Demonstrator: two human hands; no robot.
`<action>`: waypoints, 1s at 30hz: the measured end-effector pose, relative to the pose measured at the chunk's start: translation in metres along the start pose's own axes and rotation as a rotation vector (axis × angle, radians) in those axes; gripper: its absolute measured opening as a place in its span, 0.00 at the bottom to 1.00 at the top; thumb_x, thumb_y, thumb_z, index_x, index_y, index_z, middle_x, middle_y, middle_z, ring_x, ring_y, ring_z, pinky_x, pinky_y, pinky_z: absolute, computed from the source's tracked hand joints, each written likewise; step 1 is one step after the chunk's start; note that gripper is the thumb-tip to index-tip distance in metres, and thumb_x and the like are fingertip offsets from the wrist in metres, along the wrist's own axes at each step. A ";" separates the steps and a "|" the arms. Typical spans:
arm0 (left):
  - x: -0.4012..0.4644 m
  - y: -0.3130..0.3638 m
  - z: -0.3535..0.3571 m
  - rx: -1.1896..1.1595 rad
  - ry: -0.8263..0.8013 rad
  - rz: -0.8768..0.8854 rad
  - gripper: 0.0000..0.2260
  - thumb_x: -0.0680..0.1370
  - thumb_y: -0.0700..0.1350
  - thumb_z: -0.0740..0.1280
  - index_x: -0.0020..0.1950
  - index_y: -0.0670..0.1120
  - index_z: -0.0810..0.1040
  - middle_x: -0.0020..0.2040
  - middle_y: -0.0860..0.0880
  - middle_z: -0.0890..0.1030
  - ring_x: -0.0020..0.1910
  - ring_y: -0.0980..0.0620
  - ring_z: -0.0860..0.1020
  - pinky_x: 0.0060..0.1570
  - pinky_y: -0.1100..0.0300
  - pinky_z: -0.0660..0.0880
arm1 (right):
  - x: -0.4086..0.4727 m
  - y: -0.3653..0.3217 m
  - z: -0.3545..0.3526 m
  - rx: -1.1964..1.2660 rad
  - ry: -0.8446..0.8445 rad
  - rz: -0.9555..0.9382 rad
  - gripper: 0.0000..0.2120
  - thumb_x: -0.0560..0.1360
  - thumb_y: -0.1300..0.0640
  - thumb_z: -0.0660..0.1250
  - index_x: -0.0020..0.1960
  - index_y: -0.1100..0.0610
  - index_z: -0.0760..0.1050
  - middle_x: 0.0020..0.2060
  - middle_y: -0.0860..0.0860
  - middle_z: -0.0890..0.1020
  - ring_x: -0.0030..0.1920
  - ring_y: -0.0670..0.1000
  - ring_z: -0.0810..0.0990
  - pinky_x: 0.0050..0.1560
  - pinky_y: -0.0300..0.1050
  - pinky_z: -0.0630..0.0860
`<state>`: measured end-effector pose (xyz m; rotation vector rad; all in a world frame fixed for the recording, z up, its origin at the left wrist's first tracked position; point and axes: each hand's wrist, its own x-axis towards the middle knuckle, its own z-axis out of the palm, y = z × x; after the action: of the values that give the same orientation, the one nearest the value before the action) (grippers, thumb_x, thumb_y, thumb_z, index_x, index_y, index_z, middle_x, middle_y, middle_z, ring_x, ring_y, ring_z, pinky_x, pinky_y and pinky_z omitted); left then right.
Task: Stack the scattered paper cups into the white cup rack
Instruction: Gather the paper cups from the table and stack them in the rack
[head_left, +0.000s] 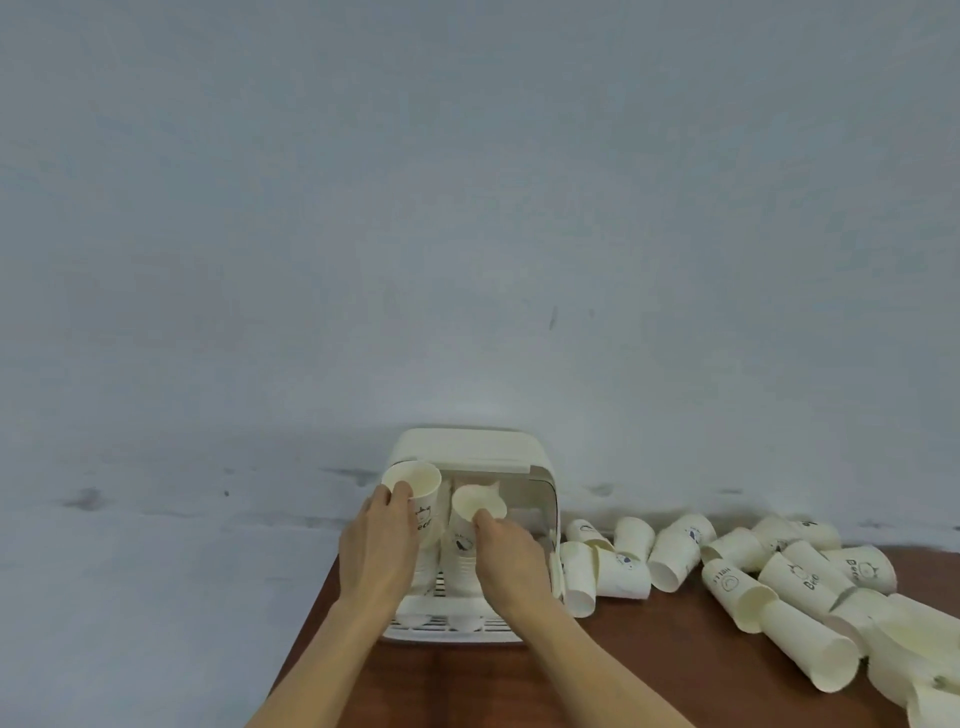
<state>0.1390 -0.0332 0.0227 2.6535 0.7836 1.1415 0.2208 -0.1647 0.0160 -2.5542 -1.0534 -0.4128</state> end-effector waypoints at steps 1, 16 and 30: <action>0.000 -0.002 0.002 0.000 -0.005 -0.007 0.07 0.80 0.45 0.60 0.52 0.45 0.75 0.45 0.47 0.77 0.40 0.45 0.77 0.31 0.56 0.68 | -0.001 0.000 0.004 -0.032 -0.024 0.002 0.10 0.75 0.66 0.53 0.54 0.58 0.68 0.47 0.57 0.78 0.44 0.59 0.73 0.36 0.49 0.61; 0.003 -0.010 0.022 -0.005 -0.047 0.027 0.08 0.81 0.45 0.58 0.56 0.46 0.75 0.51 0.48 0.78 0.44 0.46 0.78 0.37 0.55 0.72 | -0.012 0.010 0.049 -0.052 -0.021 -0.004 0.15 0.74 0.67 0.54 0.60 0.60 0.67 0.52 0.58 0.78 0.53 0.60 0.74 0.42 0.48 0.61; -0.019 -0.027 0.051 0.108 -0.209 0.032 0.06 0.78 0.44 0.63 0.52 0.49 0.79 0.48 0.49 0.78 0.39 0.48 0.78 0.32 0.56 0.75 | -0.015 0.015 0.061 -0.078 0.016 -0.013 0.15 0.71 0.69 0.58 0.57 0.60 0.70 0.43 0.58 0.80 0.45 0.61 0.78 0.36 0.50 0.65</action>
<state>0.1536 -0.0163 -0.0337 2.8242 0.7869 0.8317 0.2297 -0.1586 -0.0481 -2.6088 -1.0689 -0.4853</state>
